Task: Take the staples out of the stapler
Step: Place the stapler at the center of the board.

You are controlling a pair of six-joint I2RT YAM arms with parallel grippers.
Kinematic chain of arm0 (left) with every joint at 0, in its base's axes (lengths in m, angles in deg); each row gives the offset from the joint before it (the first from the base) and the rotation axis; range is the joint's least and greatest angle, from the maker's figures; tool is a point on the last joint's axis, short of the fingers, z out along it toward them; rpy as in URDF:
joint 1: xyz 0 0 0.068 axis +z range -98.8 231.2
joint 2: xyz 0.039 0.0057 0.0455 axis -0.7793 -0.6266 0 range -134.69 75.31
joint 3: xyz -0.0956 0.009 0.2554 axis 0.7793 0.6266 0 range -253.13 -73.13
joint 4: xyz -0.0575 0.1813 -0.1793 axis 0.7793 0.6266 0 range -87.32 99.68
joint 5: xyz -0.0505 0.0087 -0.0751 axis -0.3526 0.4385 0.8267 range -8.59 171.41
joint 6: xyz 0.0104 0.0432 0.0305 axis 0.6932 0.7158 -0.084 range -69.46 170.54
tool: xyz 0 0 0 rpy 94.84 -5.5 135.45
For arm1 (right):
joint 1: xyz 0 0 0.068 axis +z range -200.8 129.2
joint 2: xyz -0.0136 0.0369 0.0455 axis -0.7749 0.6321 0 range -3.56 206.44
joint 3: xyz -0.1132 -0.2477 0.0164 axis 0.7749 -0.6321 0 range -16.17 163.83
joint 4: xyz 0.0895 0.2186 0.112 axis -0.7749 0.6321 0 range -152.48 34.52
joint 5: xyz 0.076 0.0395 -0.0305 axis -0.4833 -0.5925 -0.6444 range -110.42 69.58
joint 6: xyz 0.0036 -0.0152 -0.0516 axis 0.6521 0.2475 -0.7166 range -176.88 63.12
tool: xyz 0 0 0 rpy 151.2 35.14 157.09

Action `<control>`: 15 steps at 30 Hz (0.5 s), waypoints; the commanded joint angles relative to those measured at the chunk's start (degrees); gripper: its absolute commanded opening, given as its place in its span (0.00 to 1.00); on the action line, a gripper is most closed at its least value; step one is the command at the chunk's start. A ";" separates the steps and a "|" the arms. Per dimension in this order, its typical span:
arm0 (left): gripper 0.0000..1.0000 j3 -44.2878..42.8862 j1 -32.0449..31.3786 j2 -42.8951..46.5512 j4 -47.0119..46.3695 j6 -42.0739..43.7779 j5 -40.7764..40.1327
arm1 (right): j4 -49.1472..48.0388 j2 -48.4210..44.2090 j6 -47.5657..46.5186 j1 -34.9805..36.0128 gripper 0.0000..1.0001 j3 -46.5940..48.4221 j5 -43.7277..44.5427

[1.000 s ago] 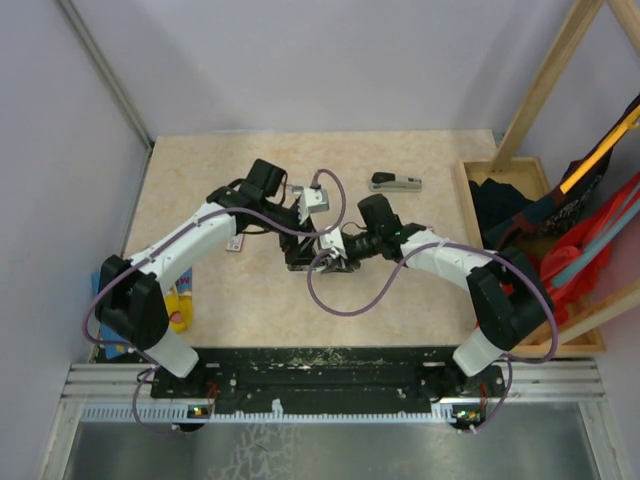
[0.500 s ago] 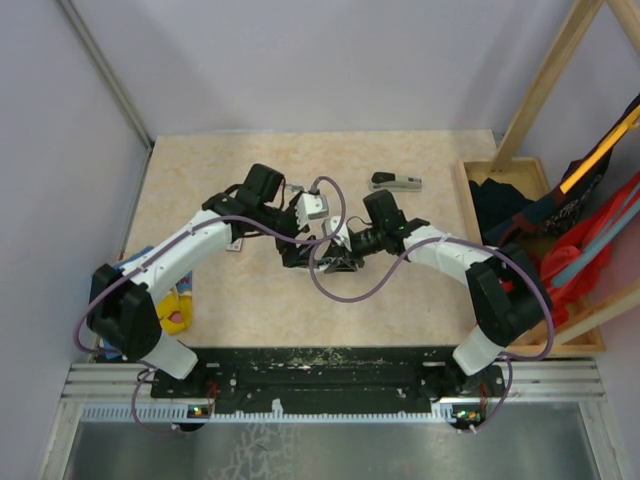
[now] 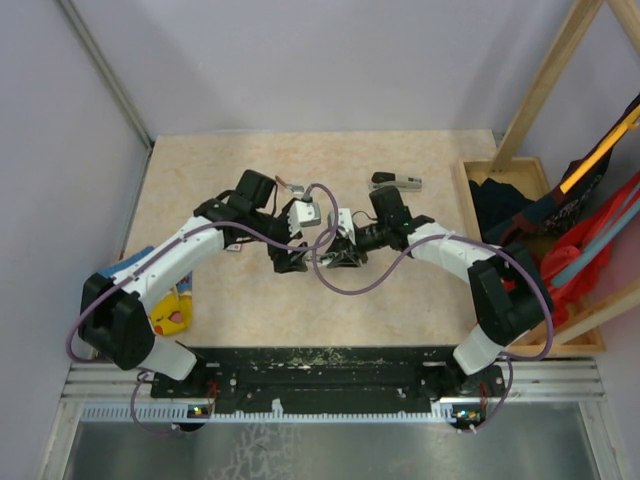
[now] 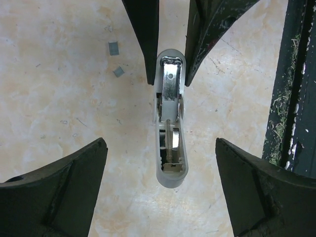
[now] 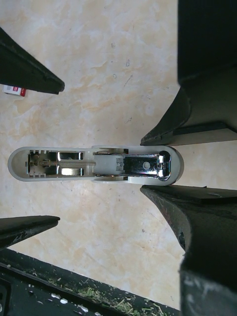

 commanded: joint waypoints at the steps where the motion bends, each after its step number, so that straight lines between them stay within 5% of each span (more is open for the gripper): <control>1: 0.93 2.06 0.97 1.05 0.30 1.35 -0.56 | -2.51 -1.51 1.26 -0.67 0.00 2.42 -3.43; 15: 0.76 2.32 1.29 -0.64 -1.30 0.46 -0.53 | -2.87 -1.92 1.48 -0.84 0.00 2.12 -3.46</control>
